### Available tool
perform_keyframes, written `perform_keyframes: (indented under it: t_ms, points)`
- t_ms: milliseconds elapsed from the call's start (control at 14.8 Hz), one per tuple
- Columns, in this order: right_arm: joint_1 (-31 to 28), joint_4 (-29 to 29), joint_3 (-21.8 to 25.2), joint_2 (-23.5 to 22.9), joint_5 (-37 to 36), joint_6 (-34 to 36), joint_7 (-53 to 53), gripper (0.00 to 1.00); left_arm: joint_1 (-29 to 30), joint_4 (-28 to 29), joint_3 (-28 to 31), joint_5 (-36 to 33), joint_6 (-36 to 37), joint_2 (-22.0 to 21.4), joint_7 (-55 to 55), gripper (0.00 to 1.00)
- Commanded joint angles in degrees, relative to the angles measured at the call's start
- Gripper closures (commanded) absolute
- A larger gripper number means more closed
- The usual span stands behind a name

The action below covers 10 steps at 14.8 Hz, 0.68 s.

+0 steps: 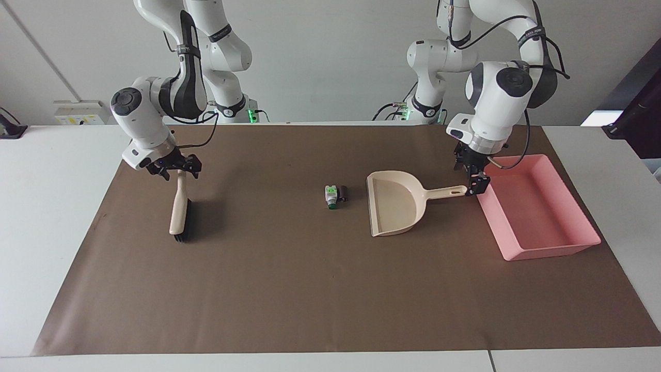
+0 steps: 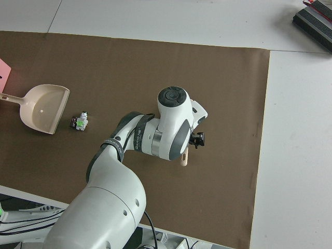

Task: Clean e-waste and dump in bin
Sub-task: 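Grasp the dustpan handle with the left gripper while the right gripper grasps the brush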

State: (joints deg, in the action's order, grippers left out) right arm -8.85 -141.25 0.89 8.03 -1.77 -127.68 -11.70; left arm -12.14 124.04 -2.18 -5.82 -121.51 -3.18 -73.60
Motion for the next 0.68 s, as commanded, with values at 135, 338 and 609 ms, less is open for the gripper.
perform_keyframes:
  t_ms: [135, 338, 609]
  points:
    - [-0.81, -0.87, -0.28, 0.41, 0.98, -1.25, -2.19, 0.29, -3.59, 6.91, 0.51, -3.32, -6.20, 0.01, 5.74, 0.04]
    - [-0.73, -0.78, -0.28, 0.41, 0.98, -1.17, -1.40, 0.97, -3.95, 8.84, 0.60, -3.32, -9.96, 1.15, 6.97, 0.05]
    - [-0.73, -0.25, -0.28, 0.15, 0.98, -1.08, -0.26, 1.00, -3.77, 8.85, 0.60, -4.02, -12.79, 2.56, 7.41, 0.05]
